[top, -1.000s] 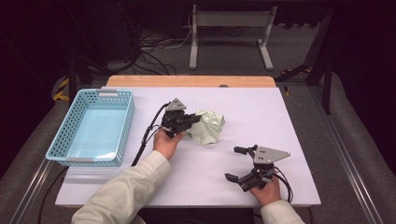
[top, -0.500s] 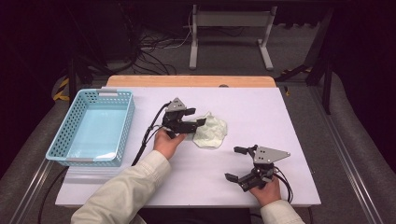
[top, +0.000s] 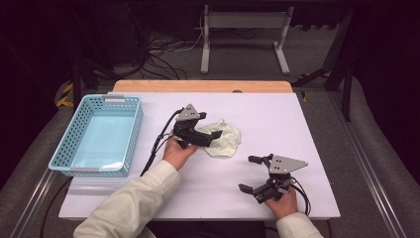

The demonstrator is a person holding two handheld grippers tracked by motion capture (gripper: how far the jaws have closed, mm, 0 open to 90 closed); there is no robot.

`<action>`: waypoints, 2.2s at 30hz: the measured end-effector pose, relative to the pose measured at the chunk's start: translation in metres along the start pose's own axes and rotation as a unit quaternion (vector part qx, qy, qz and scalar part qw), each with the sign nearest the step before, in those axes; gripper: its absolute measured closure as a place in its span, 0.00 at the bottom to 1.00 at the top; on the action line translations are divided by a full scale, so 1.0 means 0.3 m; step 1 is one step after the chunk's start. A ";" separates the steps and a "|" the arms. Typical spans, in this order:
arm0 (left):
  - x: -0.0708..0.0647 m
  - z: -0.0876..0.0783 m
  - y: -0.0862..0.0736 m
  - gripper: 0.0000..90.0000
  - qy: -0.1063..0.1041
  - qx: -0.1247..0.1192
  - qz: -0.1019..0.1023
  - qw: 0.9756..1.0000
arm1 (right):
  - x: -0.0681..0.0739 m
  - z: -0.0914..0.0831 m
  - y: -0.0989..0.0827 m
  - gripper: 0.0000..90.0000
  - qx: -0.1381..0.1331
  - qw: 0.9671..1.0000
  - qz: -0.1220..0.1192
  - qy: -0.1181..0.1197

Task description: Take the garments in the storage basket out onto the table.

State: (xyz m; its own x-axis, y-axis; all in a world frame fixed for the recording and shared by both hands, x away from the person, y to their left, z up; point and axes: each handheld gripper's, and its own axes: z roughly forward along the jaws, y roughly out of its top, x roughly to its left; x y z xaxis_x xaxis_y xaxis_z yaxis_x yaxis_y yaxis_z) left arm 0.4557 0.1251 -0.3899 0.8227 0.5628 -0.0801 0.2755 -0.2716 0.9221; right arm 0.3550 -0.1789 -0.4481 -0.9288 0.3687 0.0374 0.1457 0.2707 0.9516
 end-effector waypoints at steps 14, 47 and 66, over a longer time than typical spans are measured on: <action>-0.023 -0.040 0.021 0.08 -0.013 -0.006 0.015 1.000 | 0.000 0.001 0.000 0.00 0.001 1.000 -0.001 -0.001; -0.063 -0.244 -0.061 0.05 -0.077 -0.017 0.025 0.997 | 0.001 0.003 0.000 0.00 0.003 1.000 -0.001 0.000; -0.048 -0.395 -0.234 0.03 -0.096 -0.007 0.009 0.995 | 0.001 0.005 -0.001 0.00 0.004 1.000 0.000 0.001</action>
State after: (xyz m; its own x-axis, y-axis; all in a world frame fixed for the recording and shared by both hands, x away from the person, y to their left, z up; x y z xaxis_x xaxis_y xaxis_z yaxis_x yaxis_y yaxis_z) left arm 0.3656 0.2285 -0.4085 0.9073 0.3988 -0.1330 0.2544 -0.2690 0.9289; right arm 0.3552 -0.1774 -0.4488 -0.9294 0.3672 0.0371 0.1475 0.2773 0.9494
